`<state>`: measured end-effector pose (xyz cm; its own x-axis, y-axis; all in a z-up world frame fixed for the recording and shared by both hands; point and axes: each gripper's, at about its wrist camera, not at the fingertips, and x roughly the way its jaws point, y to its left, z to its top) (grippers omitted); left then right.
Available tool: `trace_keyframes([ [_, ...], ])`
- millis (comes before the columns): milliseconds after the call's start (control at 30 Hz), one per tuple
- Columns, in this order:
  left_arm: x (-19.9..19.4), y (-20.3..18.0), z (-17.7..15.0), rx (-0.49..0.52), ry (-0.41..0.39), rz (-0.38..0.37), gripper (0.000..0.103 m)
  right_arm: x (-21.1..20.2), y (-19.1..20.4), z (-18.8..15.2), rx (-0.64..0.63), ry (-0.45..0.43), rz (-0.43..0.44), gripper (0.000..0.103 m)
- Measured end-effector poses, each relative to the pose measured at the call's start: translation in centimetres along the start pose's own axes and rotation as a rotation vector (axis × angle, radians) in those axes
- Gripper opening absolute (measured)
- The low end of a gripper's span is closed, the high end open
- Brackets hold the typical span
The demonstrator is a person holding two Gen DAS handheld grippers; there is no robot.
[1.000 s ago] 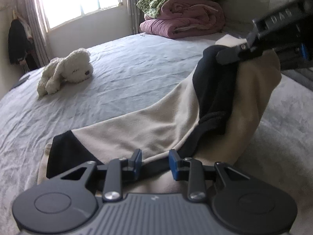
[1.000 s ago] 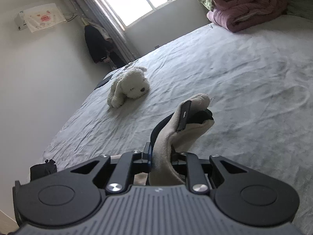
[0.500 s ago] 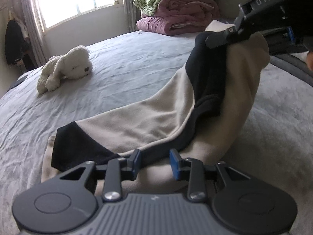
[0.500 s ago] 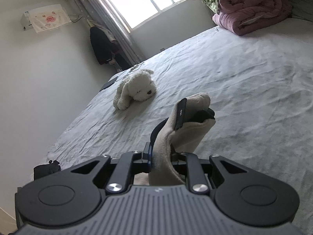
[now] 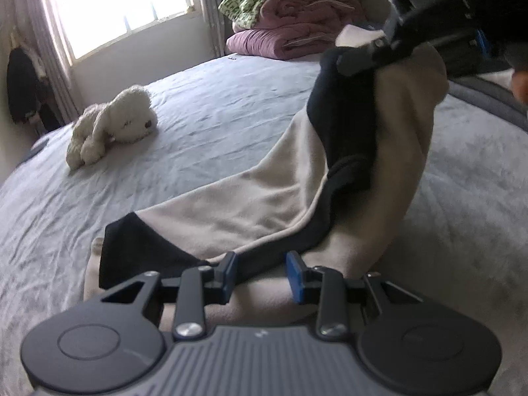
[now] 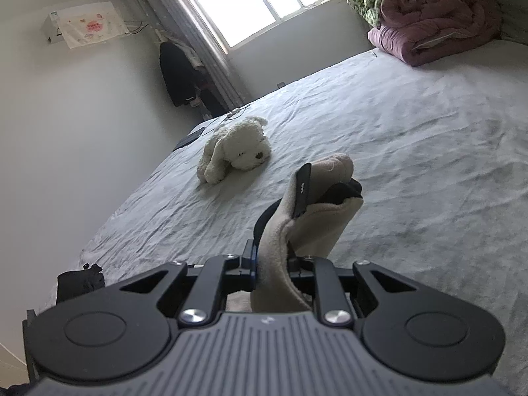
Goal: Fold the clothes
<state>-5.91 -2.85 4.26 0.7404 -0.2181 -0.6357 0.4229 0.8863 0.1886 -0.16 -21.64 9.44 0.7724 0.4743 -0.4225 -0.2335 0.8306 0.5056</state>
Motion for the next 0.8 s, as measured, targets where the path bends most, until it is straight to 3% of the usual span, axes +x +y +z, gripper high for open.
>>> trace_keyframes([
  [567,-0.7,-1.0,-1.0,0.019,-0.005,-0.034,0.034,0.5,1.2,-0.1,-0.039,-0.005,0.007,0.019],
  [800,-2.7,2.2,-0.3,-0.062,-0.048,-0.088,0.034,0.5,2.2,0.0,-0.101,-0.003,-0.019,0.019],
])
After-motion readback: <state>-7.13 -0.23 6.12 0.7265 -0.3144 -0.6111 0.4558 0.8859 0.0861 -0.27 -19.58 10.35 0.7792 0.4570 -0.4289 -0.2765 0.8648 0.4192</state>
